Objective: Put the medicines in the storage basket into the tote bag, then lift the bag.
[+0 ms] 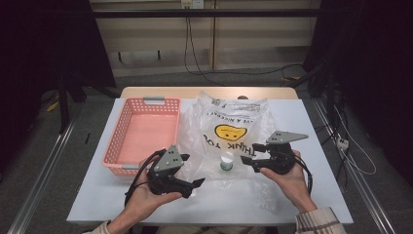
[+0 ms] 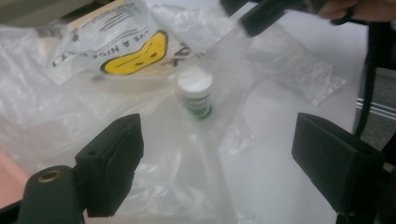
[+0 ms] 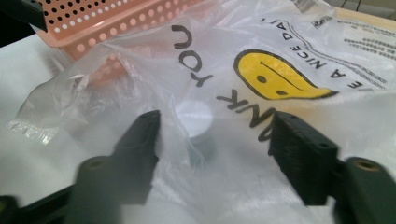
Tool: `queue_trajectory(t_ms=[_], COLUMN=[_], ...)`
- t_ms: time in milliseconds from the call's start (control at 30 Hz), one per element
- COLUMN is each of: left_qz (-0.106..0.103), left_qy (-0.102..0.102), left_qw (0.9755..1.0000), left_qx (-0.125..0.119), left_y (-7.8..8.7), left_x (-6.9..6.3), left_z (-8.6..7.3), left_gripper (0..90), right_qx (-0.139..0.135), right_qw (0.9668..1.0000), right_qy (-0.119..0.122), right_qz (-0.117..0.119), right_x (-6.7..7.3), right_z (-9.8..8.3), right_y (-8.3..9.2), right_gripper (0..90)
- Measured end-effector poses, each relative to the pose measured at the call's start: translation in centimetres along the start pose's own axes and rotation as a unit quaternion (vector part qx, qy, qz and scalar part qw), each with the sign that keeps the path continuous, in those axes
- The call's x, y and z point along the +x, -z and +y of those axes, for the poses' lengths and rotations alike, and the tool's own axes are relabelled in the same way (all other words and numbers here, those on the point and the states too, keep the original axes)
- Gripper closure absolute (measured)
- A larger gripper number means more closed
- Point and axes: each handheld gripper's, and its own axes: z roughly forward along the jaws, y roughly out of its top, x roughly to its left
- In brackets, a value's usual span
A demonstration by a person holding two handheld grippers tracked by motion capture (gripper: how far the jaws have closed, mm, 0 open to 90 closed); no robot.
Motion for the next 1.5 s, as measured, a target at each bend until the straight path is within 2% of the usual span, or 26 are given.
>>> queue_trajectory(t_ms=[100,200,433,733,800,967,1067,1133,1300,1367,1433,1500], left_qz=[0.008,0.013,0.019,0.026,0.021,0.017,0.023,0.02,0.011,0.014,0.018,0.011], left_qy=[0.009,0.007,0.006,0.02,0.023,0.029,0.033,0.034,0.017,0.009,0.006,-0.003], left_qw=[0.9999,0.9998,0.9996,0.999,0.9988,0.9983,0.9976,0.9974,0.9966,0.9958,0.9947,0.9939], left_qx=[0.004,0.009,0.02,0.032,0.036,0.048,0.056,0.06,0.08,0.09,0.102,0.11], left_y=[0.3,0.6,1.0,1.1,0.9,0.6,0.6,0.5,-0.5,-0.9,-1.5,-2.0], left_x=[0.4,0.5,0.3,0.0,-0.1,0.0,0.2,0.0,-0.8,-1.1,-1.6,-1.7], left_z=[-0.7,-1.3,-2.8,-4.7,-5.2,-6.4,-6.8,-7.0,-7.5,-7.7,-7.8,-7.9], left_gripper=[16.4,16.4,16.4,16.9,17.1,18.4,18.7,18.7,18.0,18.0,18.4,21.9], right_qx=[0.0,-0.001,0.0,0.008,0.012,0.023,0.032,0.04,0.062,0.068,0.083,0.103], right_qw=[0.9999,0.9996,0.9989,0.9976,0.9972,0.9969,0.9975,0.9978,0.9976,0.9972,0.9963,0.9945], right_qy=[-0.006,-0.016,-0.027,-0.038,-0.04,-0.045,-0.033,-0.024,-0.007,-0.005,-0.002,0.009], right_qz=[-0.01,-0.024,-0.039,-0.058,-0.061,-0.06,-0.053,-0.047,-0.032,-0.03,-0.022,-0.015], right_x=[0.0,0.1,0.3,-0.1,-0.2,-0.2,0.4,0.9,1.8,2.1,2.4,2.8], right_z=[-0.7,-1.4,-3.4,-5.8,-6.2,-6.9,-7.3,-7.5,-8.6,-9.1,-9.6,-10.0], right_y=[0.7,1.5,3.4,5.1,5.4,5.7,5.7,5.7,5.6,5.6,5.3,4.9], right_gripper=[25.8,20.9,21.7,24.7,24.9,28.5,31.7,32.5,34.6,36.0,36.6,38.1])
